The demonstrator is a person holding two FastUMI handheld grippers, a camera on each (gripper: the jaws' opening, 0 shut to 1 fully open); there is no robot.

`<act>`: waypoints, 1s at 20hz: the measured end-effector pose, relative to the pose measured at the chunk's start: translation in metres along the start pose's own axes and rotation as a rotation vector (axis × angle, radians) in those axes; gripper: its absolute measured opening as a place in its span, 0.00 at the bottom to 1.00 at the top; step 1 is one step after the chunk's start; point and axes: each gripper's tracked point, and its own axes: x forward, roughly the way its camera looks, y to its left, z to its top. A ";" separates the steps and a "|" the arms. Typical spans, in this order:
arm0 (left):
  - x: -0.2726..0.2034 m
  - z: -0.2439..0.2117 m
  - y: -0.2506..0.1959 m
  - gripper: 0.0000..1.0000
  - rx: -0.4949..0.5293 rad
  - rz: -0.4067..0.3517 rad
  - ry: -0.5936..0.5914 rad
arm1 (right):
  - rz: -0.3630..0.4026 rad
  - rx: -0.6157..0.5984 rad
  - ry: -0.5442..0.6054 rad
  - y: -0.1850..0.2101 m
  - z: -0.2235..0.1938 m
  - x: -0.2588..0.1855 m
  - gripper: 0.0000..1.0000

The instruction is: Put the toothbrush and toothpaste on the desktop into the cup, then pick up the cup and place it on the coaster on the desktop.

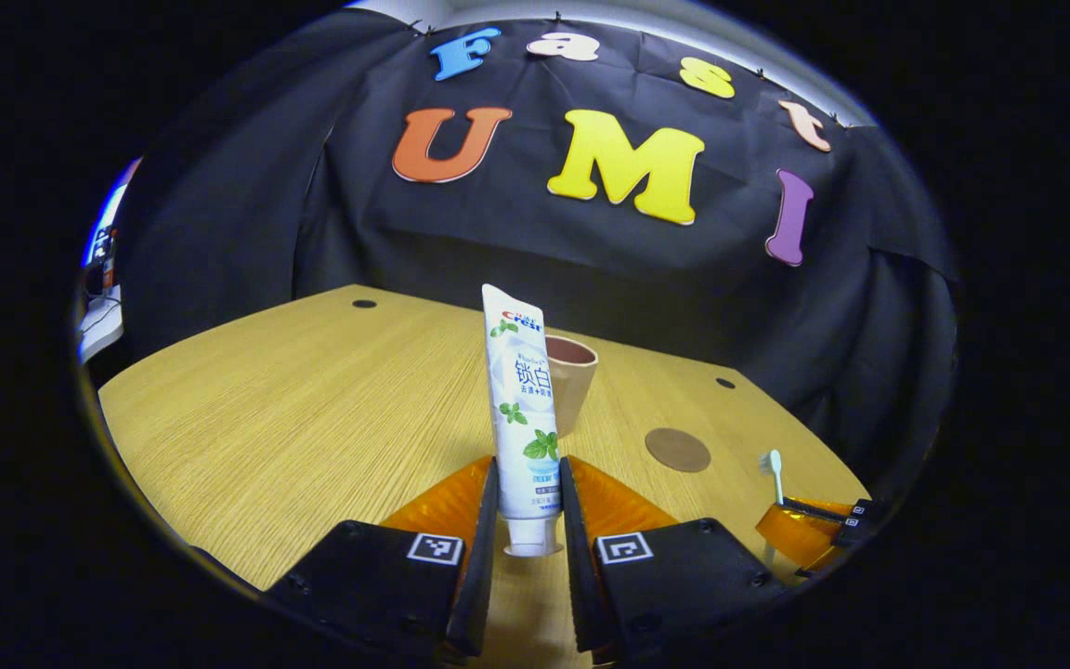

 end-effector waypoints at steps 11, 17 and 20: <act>0.002 0.087 -0.024 0.38 0.145 -0.076 -0.243 | -0.046 0.014 -0.138 -0.012 0.039 -0.029 0.02; 0.039 0.143 -0.044 0.38 0.149 -0.152 -0.335 | -0.088 0.035 -0.180 -0.028 0.051 -0.035 0.02; 0.076 0.152 -0.046 0.38 0.131 -0.161 -0.329 | -0.108 0.058 -0.188 -0.039 0.055 -0.036 0.02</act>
